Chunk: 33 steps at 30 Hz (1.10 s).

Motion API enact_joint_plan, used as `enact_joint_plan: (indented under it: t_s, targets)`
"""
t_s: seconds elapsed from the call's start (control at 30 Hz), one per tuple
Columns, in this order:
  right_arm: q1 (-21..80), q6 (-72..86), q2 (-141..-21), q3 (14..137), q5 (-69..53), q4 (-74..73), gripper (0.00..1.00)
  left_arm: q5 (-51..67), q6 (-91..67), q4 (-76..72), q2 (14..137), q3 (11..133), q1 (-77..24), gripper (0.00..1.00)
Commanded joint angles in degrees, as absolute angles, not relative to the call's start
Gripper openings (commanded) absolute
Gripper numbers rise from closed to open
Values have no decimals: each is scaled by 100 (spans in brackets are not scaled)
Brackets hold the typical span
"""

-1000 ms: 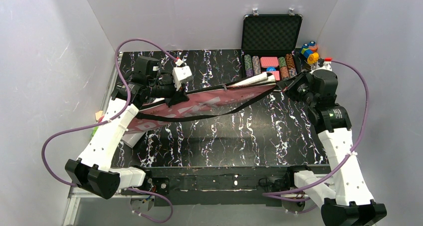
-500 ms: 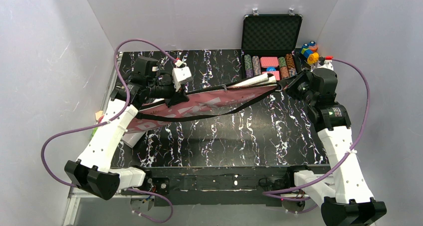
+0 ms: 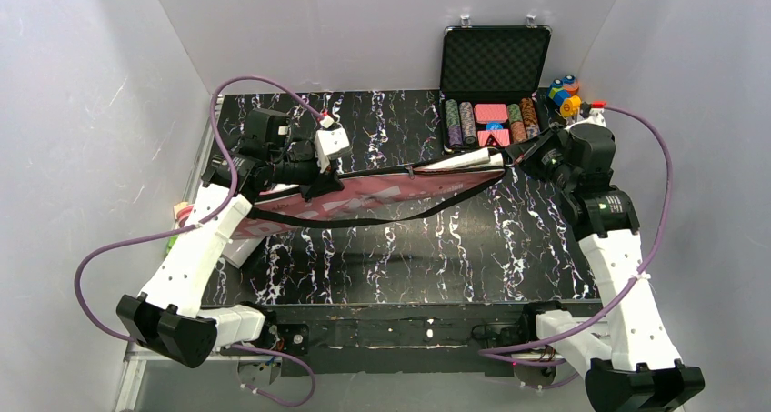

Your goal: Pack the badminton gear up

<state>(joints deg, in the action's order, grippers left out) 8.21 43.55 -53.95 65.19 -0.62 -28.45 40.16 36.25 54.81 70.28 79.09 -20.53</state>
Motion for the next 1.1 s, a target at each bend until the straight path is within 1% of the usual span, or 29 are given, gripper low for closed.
enact_joint_plan:
  t_s: [0.0, 0.27, 0.77, 1.07]
  targets:
    - [782, 4460, -5097, 6536, -184, -2969, 1, 4315, 3627, 5137, 6757, 7922, -2074, 0]
    - [782, 4497, -4762, 6163, -180, -3105, 1, 4355, 3569, 5098, 6762, 7936, -2075, 0]
    - [838, 4772, -5049, 5960, -962, -2719, 1, 4366, 3570, 5098, 6784, 7960, -2076, 0]
    - [1188, 4782, -5406, 5924, -1506, -2390, 1, 4429, 3534, 5098, 6826, 8014, -2082, 0]
